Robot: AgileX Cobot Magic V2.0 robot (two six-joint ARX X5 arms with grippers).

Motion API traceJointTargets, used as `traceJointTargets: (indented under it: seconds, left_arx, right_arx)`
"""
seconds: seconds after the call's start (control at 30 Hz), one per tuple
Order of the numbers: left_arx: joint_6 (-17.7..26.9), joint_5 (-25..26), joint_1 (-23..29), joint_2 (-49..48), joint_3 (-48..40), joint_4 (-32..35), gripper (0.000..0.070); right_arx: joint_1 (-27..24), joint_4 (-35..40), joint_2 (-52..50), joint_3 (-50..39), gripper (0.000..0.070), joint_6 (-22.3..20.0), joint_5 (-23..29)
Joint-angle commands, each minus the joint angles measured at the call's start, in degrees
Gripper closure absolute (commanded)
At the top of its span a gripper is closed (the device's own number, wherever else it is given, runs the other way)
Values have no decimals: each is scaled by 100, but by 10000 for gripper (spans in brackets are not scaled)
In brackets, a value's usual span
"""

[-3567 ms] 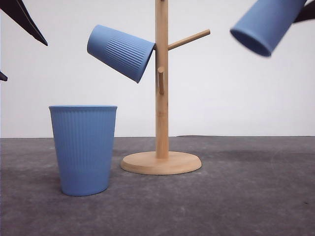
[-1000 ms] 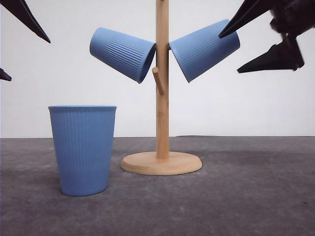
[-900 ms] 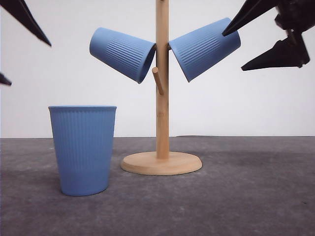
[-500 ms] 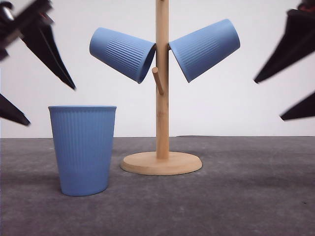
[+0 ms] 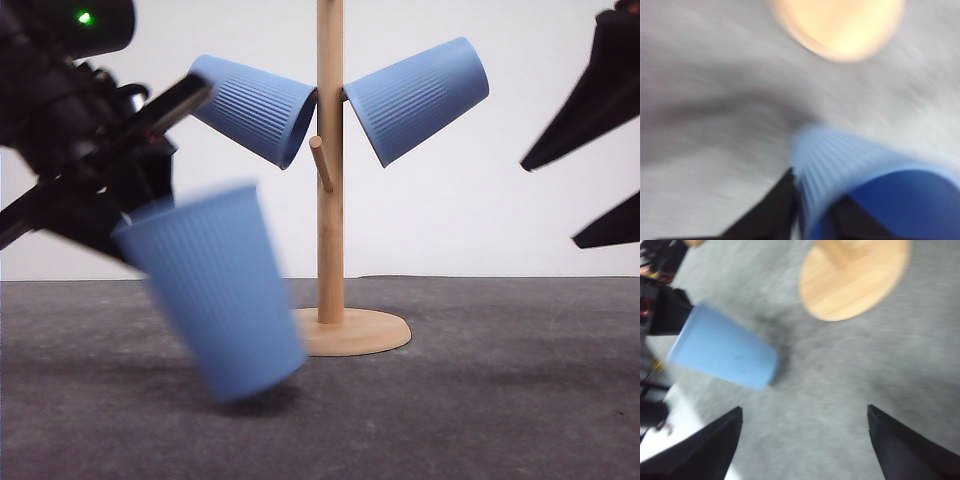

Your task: Place three cups

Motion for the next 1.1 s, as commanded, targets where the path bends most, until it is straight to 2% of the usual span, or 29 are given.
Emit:
traceJointTargets:
  seconds: [0.0, 0.17, 0.37, 0.47, 0.67, 0.83, 0.9, 0.97, 1.03, 1.07]
  left_arx:
    - [116, 409, -97, 41, 237, 23, 697]
    - [81, 1594, -204, 39, 614, -145, 697]
    - [-50, 2434, -320, 39, 862, -270, 697]
    - [-61, 2613, -412, 39, 866, -272, 697]
    - [-60, 2627, -631, 39, 866, -259, 697]
    - [-55, 2643, -688, 39, 866, -243, 687]
    - [-53, 2752, -682, 39, 866, -244, 560]
    - [-45, 2916, -647, 39, 866, -245, 357]
    - [-8, 3047, -602, 37, 866, -246, 189]
    - [25, 3060, -583, 37, 866, -247, 160]
  right_arx:
    - [174, 138, 44, 55, 201, -173, -217]
    - [859, 536, 43, 55, 200, -210, -607]
    - [1755, 1007, 43, 57, 199, -305, -612]
    - [2138, 1252, 44, 57, 199, -303, -558]
    - [2673, 1413, 44, 57, 208, -277, -333]
    - [2843, 1408, 44, 57, 340, 16, -281]
    - [2836, 1355, 44, 57, 340, 276, -400]
    - [2815, 1263, 44, 57, 340, 697, -532]
    - [2799, 1122, 42, 57, 340, 1165, -676]
    - [2793, 1047, 42, 57, 340, 1365, -761]
